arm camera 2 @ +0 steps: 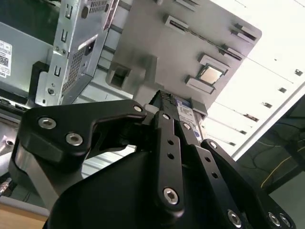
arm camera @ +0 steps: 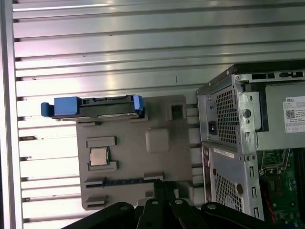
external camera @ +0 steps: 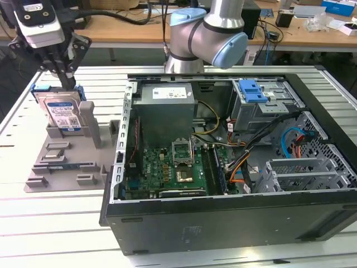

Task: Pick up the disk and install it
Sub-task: 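Reach for the disk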

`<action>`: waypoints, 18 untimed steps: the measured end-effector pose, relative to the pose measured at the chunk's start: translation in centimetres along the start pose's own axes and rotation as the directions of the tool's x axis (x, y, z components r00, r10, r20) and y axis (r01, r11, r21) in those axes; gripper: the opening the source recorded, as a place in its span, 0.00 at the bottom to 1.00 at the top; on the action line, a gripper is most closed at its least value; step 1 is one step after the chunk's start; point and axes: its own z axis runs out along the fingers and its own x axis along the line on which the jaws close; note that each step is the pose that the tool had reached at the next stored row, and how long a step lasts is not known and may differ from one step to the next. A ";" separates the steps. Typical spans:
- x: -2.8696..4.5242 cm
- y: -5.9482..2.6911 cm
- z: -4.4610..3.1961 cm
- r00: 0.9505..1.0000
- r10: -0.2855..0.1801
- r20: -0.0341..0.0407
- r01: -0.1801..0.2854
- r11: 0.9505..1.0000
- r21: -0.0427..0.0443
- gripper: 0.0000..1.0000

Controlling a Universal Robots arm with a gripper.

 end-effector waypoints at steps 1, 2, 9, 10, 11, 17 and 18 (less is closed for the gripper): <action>0.20 -0.01 -0.01 1.000 0.000 0.000 0.000 1.000 0.000 0.11; 0.58 -0.03 -0.02 1.000 0.000 0.000 0.000 1.000 0.000 0.11; 3.82 -0.10 -0.09 1.000 0.000 0.000 0.000 1.000 0.000 0.11; 4.17 -0.06 -0.09 1.000 0.000 0.000 0.000 1.000 0.000 0.11; 4.47 -0.02 -0.10 1.000 0.000 0.000 0.000 1.000 0.000 0.11; 5.83 0.17 -0.10 1.000 0.000 0.000 0.000 1.000 0.000 0.11; 5.97 0.20 -0.11 1.000 0.000 0.000 0.000 1.000 0.000 0.11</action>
